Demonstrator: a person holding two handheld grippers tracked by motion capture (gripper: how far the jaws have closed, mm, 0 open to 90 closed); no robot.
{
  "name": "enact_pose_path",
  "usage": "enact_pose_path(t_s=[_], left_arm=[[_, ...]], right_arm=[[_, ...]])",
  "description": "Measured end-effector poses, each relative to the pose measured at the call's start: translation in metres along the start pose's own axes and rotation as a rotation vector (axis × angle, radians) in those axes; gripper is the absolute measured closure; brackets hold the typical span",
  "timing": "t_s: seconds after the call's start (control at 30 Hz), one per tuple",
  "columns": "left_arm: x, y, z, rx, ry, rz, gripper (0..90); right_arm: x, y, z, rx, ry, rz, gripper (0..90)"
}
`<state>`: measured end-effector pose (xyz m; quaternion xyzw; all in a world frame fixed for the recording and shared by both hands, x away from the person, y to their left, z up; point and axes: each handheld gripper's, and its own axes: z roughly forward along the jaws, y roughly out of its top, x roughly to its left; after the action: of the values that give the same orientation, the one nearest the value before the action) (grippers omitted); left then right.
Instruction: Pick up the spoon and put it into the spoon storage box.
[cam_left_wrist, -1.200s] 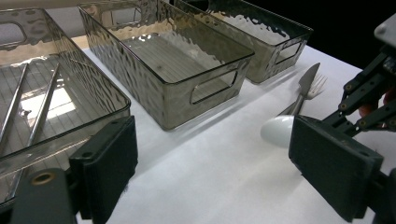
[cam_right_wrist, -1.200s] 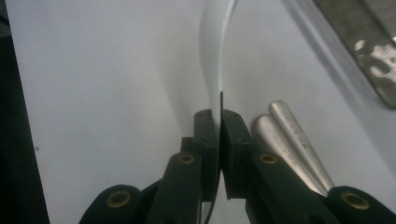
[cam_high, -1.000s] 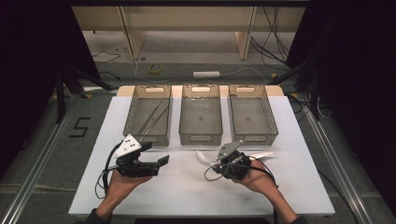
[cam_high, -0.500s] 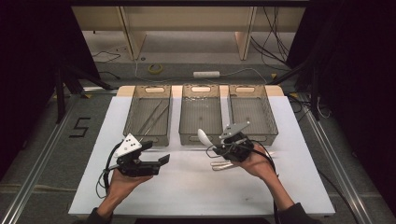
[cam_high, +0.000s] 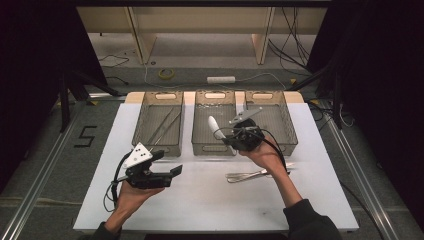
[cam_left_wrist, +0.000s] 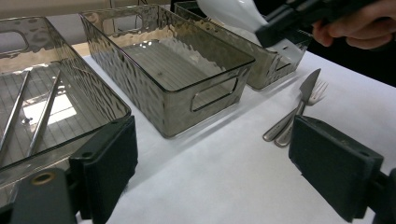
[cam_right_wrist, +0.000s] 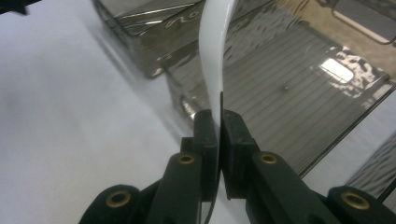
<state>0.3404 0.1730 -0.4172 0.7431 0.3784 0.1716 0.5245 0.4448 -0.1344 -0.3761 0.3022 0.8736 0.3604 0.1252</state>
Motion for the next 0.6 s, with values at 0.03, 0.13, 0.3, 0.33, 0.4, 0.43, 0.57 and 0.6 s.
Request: enact_pose_path(t_s=[0.03,0.13,0.3,0.33,0.4,0.43,0.57,0.6], left_arm=[[0.000,0.000,0.000,-0.002,-0.001,0.000,15.0],[0.000,0.000,-0.001,-0.006,-0.003,-0.002,15.0],[-0.001,0.000,-0.001,-0.012,-0.007,-0.002,15.0],[-0.001,0.000,-0.001,-0.012,-0.006,-0.002,15.0],[0.000,0.000,-0.001,-0.020,-0.006,-0.010,15.0],[0.000,0.000,-0.002,-0.023,-0.009,-0.015,15.0],[0.001,0.000,-0.002,-0.031,-0.009,-0.023,15.0],[0.001,0.000,-0.002,-0.031,-0.008,-0.023,15.0]], right_arm=[[-0.002,0.003,0.002,-0.001,-0.004,0.002,86.4],[-0.006,0.013,0.009,-0.004,-0.024,0.019,86.3],[-0.015,0.027,0.022,0.003,-0.045,0.056,86.3],[-0.017,0.030,0.025,0.010,-0.053,0.056,86.3],[-0.020,0.033,0.030,0.018,-0.065,0.070,86.3],[-0.021,0.035,0.032,0.020,-0.071,0.075,86.3],[-0.026,0.040,0.039,0.033,-0.084,0.088,86.3],[-0.026,0.041,0.040,0.034,-0.091,0.093,86.3]])
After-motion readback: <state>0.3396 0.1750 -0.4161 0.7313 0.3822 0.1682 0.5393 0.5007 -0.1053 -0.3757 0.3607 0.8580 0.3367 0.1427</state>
